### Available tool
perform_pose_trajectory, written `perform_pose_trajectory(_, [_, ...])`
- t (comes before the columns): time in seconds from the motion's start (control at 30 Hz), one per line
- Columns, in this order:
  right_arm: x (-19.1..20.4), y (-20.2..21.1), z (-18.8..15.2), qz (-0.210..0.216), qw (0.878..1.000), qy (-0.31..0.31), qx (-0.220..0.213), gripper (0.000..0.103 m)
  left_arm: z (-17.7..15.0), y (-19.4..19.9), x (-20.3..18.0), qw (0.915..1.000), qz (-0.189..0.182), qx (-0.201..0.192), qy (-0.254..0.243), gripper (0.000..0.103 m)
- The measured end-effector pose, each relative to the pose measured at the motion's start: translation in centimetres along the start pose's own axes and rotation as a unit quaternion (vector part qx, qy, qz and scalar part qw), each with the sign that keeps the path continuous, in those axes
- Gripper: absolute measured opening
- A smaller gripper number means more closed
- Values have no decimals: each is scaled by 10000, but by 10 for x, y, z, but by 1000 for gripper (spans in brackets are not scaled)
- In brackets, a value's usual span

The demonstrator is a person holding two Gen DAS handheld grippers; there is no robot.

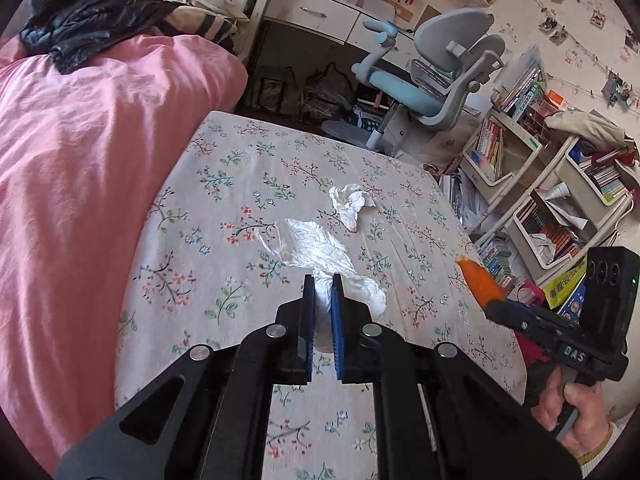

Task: Collect trash
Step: 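Carry the tissue and peel over the wastebasket and open both grippers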

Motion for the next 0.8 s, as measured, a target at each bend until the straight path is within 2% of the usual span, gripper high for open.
perform_pose_trajectory(0.13, [36, 12, -49, 270, 9988, 268, 298, 21, -17, 28, -6, 9999, 90, -106, -24, 8])
perform_pose_trajectory(0.27, [63, 9, -106, 424, 9947, 479, 809, 21, -35, 46, -11, 9999, 93, -85, -25, 8])
perform_pose_trajectory(0.4, [74, -2, -151, 436, 9886, 581, 1319, 21, -51, 59, -19, 9999, 120, -30, -119, 8])
perform_pose_trajectory(0.5, [80, -14, -171, 342, 9822, 742, 1694, 23, -63, 63, -27, 9995, 180, 29, -277, 8])
perform_pose_trajectory(0.53, [80, -15, -173, 297, 9820, 766, 1699, 30, -66, 64, -30, 9993, 198, 49, -327, 8])
perform_pose_trajectory(0.57, [80, -13, -174, 288, 9829, 743, 1657, 44, -69, 64, -34, 9991, 206, 69, -365, 8])
perform_pose_trajectory(0.63, [77, -6, -169, 223, 9869, 659, 1457, 54, -74, 65, -38, 9988, 223, 109, -427, 8])
perform_pose_trajectory(0.8, [66, 6, -162, 154, 9931, 355, 1109, 59, -90, 68, -49, 9976, 279, 229, -590, 8])
Point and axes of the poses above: each gripper's, at about its wrist camera, not at the fingertips, and y roughly against the way its jaws point, x to its left, z to its top, the point moved 3 cm from there along -y, roughly the way its jaws point, and after that the axes turned 10 degrees about -z, right-handed, at the moved point
